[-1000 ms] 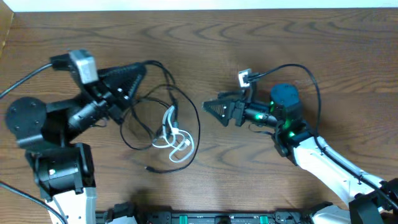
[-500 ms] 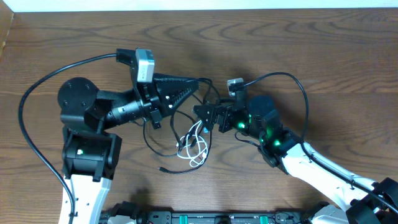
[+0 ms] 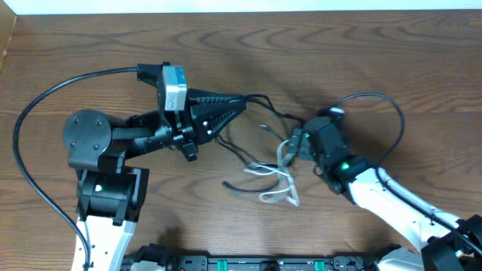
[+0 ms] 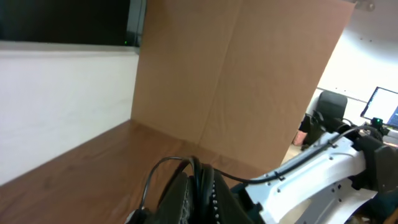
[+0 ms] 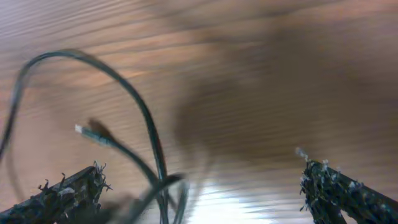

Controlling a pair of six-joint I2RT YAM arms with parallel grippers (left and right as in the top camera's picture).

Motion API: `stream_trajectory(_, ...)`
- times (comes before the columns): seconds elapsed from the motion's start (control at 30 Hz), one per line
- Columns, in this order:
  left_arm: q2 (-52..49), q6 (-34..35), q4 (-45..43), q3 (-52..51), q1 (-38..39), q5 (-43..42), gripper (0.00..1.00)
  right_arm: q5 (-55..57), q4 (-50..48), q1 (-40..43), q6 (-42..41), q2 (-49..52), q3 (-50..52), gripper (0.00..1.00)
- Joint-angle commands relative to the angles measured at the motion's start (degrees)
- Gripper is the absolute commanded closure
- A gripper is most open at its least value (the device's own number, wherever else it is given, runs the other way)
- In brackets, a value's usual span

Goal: Untangle cables

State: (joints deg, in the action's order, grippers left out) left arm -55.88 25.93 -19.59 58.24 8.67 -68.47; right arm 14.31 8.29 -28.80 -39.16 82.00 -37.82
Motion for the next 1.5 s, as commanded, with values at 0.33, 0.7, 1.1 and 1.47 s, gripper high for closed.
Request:
stream_trajectory(0.33, 3.17, 0.33, -2.4, 1.99, -17.22, 0.13, 0.92, 4.63, 8.26, 18.73, 0.7, 0.04, 0.07, 0.01)
stream_trajectory(0.7, 3.15, 0.35, -2.36, 1.99, -34.86, 0.13, 0.92, 4.66, 10.93, 23.08, 0.7, 0.04, 0.07, 0.01)
stream_trajectory(1.1, 3.15, 2.47, -1.7, 1.99, -42.91, 0.13, 0.92, -8.39, 11.65, 23.52, 0.7, 0.04, 0.07, 0.01)
stream_trajectory(1.47, 3.08, 2.4, -1.75, 1.99, -46.97, 2.29, 0.92, -3.69, 13.81, 23.61, 0.72, 0.04, 0.07, 0.01)
